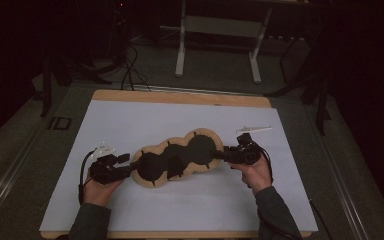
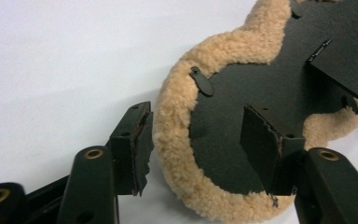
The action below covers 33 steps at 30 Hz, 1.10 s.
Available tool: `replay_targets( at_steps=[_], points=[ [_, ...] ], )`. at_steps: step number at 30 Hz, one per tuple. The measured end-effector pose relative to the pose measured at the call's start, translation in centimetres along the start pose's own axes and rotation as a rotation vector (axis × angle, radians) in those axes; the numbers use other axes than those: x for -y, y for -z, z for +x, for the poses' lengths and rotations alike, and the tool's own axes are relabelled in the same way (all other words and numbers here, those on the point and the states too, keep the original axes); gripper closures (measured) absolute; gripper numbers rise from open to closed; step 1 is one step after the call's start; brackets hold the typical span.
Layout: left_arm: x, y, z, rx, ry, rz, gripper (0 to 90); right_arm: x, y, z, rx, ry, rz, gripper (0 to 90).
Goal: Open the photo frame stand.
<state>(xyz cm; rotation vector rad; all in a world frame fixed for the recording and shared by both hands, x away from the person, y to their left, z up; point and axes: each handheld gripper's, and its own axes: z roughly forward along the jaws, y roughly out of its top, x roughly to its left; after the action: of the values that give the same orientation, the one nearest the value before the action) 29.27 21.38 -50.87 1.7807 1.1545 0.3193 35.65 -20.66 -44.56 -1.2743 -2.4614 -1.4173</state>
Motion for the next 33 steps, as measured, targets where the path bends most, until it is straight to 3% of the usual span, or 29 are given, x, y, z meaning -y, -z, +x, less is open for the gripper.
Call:
replay_targets(
  at_steps=[9,12,20,28,33],
  points=[
    [0.2,-0.4,0.1,-0.017,0.005,0.014,41.1,0.1,0.1,0.2,0.011,0.050,0.008,55.3],
    [0.3,-0.5,0.2,0.007,0.022,0.024,39.8,0.1,0.1,0.3,0.012,0.061,0.010,55.3],
    [0.6,-0.7,-0.2,-0.012,0.008,0.030,42.2,0.3,0.2,0.4,0.023,0.086,0.003,55.3],
    [0.9,-0.8,-0.5,0.024,0.012,0.054,43.9,0.5,0.2,0.5,0.038,0.123,0.017,55.1],
    [1.0,-1.0,-0.7,0.016,0.000,0.076,43.6,0.6,0.2,0.5,0.042,0.135,0.020,55.0]
  ],
)
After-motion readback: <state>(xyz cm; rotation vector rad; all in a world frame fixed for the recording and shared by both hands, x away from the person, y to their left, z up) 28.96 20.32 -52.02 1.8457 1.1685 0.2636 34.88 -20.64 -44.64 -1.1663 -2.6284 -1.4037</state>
